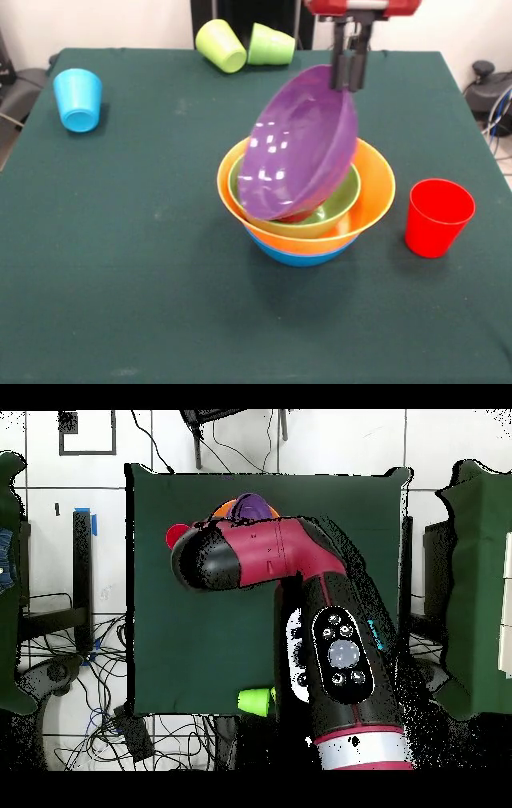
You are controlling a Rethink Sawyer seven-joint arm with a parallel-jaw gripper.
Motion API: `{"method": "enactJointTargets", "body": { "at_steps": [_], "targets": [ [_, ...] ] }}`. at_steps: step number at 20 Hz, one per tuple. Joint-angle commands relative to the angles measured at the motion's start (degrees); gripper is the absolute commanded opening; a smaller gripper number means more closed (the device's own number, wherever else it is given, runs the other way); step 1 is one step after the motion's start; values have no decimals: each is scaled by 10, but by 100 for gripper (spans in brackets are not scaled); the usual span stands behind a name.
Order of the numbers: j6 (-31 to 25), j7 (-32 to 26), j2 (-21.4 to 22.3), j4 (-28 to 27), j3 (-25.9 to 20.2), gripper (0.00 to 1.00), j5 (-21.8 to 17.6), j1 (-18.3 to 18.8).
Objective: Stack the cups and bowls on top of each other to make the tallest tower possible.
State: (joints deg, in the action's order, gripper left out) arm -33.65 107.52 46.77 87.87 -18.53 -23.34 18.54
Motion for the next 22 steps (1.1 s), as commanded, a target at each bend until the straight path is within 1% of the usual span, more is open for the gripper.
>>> {"method": "enactJointTargets", "body": {
  "at_steps": [1, 3, 4, 5, 8, 9, 11, 12, 13, 14, 16, 22],
  "targets": [
    [-103, 8, -20, -99, 88, 0, -101, -30],
    [-114, -1, -20, -112, 100, 0, -122, -41],
    [-115, 4, -22, -117, 106, 0, -127, -45],
    [-114, 12, -19, -114, 114, 0, -133, -51],
    [-106, 14, -17, -107, 121, 0, -140, -56],
    [-100, 23, -14, -100, 125, 0, -137, -58],
    [-104, 22, -17, -101, 125, 0, -124, -59],
    [-115, 33, -19, -99, 128, 0, -112, -60],
    [-126, 47, -19, -92, 128, 0, -90, -59],
    [-125, 29, -22, -94, 130, 100, -86, -61],
    [-137, 29, -23, -96, 130, 100, -81, -61],
    [-140, 48, -32, -105, 142, 100, -65, -72]
  ]
}}
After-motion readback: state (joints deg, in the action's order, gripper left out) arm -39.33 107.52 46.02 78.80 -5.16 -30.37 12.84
